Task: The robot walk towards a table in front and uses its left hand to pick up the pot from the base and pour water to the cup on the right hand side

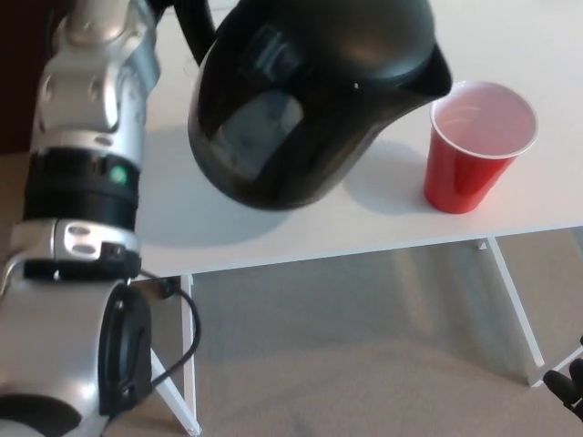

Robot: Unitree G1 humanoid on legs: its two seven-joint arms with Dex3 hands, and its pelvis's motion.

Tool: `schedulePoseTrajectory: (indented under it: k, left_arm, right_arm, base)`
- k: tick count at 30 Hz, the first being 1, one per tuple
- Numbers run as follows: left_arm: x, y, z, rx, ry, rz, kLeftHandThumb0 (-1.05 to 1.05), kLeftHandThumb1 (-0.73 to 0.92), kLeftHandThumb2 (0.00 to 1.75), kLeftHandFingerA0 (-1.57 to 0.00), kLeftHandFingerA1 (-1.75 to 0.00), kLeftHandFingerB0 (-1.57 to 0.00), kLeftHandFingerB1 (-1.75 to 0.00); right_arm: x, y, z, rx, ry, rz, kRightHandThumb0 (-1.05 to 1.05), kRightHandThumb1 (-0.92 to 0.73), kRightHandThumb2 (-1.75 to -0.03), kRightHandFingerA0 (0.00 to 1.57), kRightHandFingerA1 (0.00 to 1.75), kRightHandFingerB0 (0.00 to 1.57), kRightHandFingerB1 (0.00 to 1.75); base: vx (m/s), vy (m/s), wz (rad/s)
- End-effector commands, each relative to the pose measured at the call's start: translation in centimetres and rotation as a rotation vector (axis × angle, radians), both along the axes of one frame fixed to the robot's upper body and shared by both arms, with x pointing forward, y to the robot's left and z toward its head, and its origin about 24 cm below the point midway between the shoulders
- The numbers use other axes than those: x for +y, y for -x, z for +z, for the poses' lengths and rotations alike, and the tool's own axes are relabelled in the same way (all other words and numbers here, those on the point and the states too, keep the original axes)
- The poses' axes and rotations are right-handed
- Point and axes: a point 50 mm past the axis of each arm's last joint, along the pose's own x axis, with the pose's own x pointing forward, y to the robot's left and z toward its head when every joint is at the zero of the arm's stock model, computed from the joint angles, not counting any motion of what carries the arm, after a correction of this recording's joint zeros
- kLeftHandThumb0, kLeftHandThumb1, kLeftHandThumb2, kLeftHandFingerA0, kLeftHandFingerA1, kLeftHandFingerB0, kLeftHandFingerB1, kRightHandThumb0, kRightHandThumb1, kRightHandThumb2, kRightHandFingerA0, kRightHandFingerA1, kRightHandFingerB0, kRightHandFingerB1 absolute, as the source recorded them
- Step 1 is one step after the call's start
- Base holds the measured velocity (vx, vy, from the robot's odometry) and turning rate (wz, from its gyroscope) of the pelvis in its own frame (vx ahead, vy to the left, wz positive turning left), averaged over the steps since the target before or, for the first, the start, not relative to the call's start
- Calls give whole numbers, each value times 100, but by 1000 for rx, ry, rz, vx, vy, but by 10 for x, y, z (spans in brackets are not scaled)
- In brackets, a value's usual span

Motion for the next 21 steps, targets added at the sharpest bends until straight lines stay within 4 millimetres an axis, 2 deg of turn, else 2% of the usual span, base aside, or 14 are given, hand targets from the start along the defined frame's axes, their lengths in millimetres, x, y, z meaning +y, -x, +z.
schedulePoseTrajectory:
  k: [1,2,5,6,7,8,10,11,12,13,17,18,19,21]
  left_arm:
    - [-10,-2,28,-156,-294,192,-32,59,50,-75,-150,-62,-163]
    - [-13,-3,29,-171,-332,204,-39,46,77,-94,-125,-94,-132]
    - [-15,-4,29,-179,-353,215,-39,46,77,-94,-125,-94,-132]
    - [-24,-6,33,-232,-471,261,-26,39,82,-118,-135,-92,-110]
    - [-25,-7,34,-240,-497,274,-35,52,62,-95,-160,-93,-121]
    - [-25,-8,34,-252,-527,284,-29,56,60,-89,-164,-84,-119]
    - [-25,-8,35,-270,-564,295,-29,56,60,-89,-164,-84,-119]
    - [-24,-9,35,-278,-614,318,-29,56,60,-91,-149,-87,-75]
    - [-24,-10,36,-282,-636,328,-29,56,60,-91,-149,-87,-75]
    - [-24,-11,36,-282,-676,346,-28,56,58,-87,-169,-77,-140]
    - [-23,-12,37,-287,-677,354,-28,56,58,-87,-169,-77,-140]
    - [-24,-12,39,-312,-698,362,-29,54,57,-89,-173,-87,-114]
    - [-27,-11,44,-357,-738,380,-26,51,56,-88,-171,-93,-69]
    - [-31,-11,50,-374,-754,390,-27,50,55,-95,-156,-90,-58]
  right_arm:
    - [-3,-3,3,-5,19,3,-24,-49,-54,66,49,57,44]
    - [-3,-3,4,-3,28,9,-25,-48,-54,67,49,56,44]
    - [-3,-3,4,-2,32,12,-25,-48,-54,67,49,56,44]
    - [-1,-6,5,-11,30,19,-26,-49,-54,66,48,57,44]
    - [0,-7,5,-13,31,22,-26,-49,-54,67,49,57,44]
    - [1,-8,6,-12,32,22,-33,-42,-66,66,57,55,52]
    - [2,-9,6,-11,34,21,-33,-42,-66,66,57,55,52]
    - [2,-11,6,-8,37,11,-24,-49,-54,72,50,61,45]
    - [2,-11,6,-6,39,7,-24,-49,-54,72,50,61,45]
    - [3,-13,7,-13,42,14,-26,-48,-54,70,49,60,45]
    - [3,-14,8,-14,45,16,-26,-48,-54,70,49,60,45]
    - [3,-15,9,-18,49,19,-26,-47,-54,65,48,61,45]
    - [4,-19,11,-26,55,24,-28,-46,-53,67,47,64,45]
    - [4,-21,13,-34,52,26,-26,-47,-54,66,48,60,45]
  base:
    - [0,0,0]
    - [0,0,0]
    - [0,0,0]
    - [0,0,0]
    - [0,0,0]
    - [0,0,0]
    - [0,0,0]
    - [0,0,0]
    - [0,0,0]
    - [0,0,0]
    - [0,0,0]
    - [0,0,0]
    - [0,0,0]
    - [0,0,0]
